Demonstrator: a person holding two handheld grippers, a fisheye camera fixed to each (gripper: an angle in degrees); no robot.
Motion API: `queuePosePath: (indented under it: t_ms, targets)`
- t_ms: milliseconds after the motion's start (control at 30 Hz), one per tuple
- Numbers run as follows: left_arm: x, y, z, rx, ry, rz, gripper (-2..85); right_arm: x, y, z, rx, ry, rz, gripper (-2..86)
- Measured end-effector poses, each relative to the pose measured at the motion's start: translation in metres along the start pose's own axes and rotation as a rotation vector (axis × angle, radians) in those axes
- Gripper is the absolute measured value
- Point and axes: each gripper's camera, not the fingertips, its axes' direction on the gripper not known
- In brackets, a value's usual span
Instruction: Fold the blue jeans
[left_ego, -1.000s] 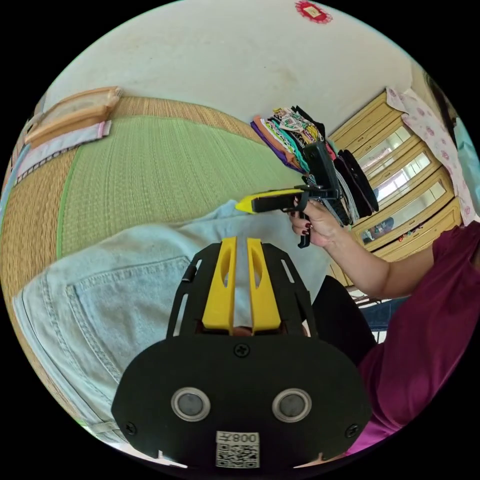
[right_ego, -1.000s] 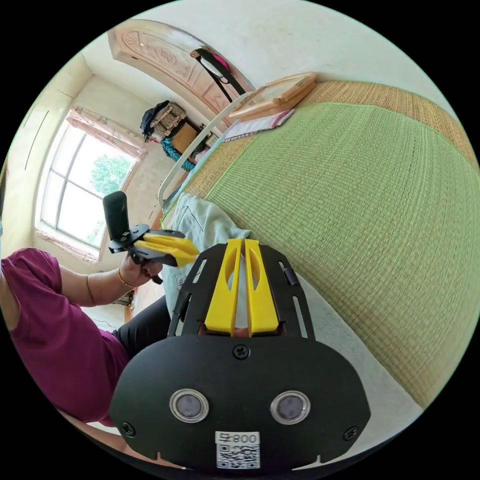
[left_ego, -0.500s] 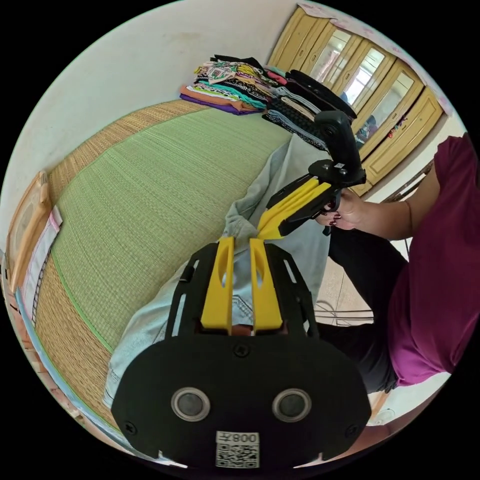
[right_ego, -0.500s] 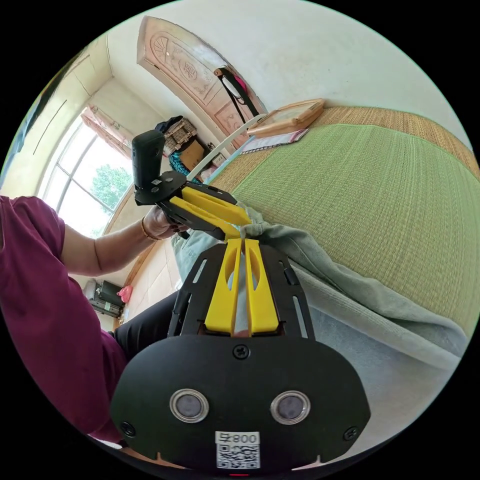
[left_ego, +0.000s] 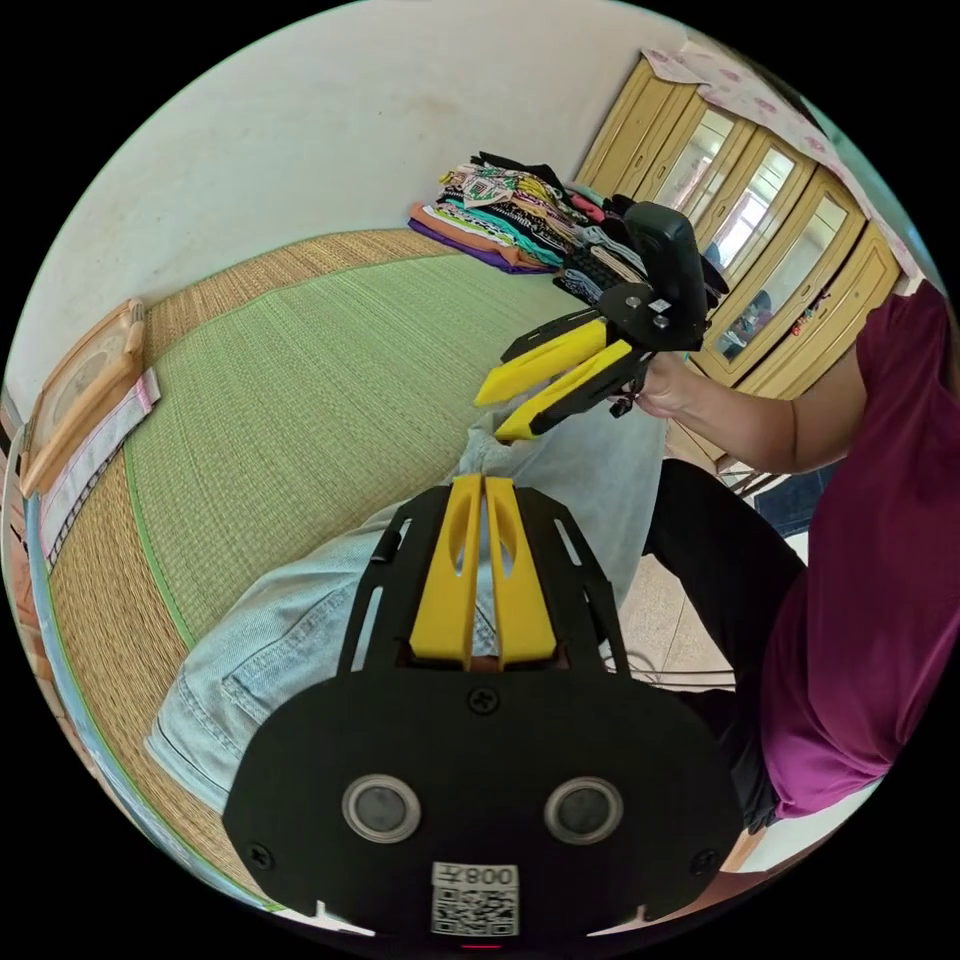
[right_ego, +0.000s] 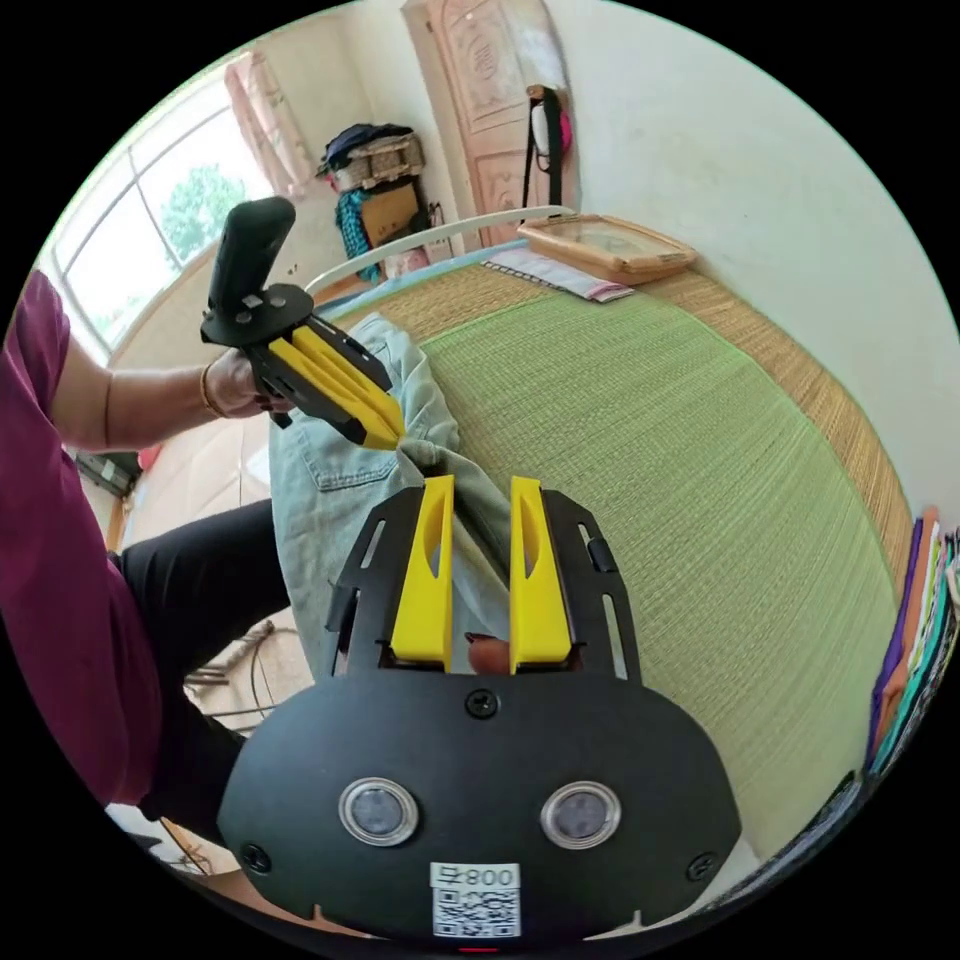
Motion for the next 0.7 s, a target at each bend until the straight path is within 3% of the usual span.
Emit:
queuePosePath:
  t_ms: [167,300,533,700]
  targets:
    - [-0.010,-0.005,-0.005,0.007,-0.004,-0.003,1.0,0.003,-0.020,0.005,-0.016,-0.069,-0.051,6.2]
    - [-0.021,-0.010,-0.010,0.027,0.007,-0.012,2.6,0.020,-0.025,0.000,0.022,-0.100,0.014,1.4]
    - [-0.065,-0.036,-0.005,0.025,0.096,-0.016,9.6,0.043,-0.028,-0.017,0.095,-0.110,0.096,0.4]
    - [-0.082,-0.068,0.008,-0.020,0.079,0.036,7.6,0.061,-0.033,-0.026,0.115,-0.102,0.133,0.3]
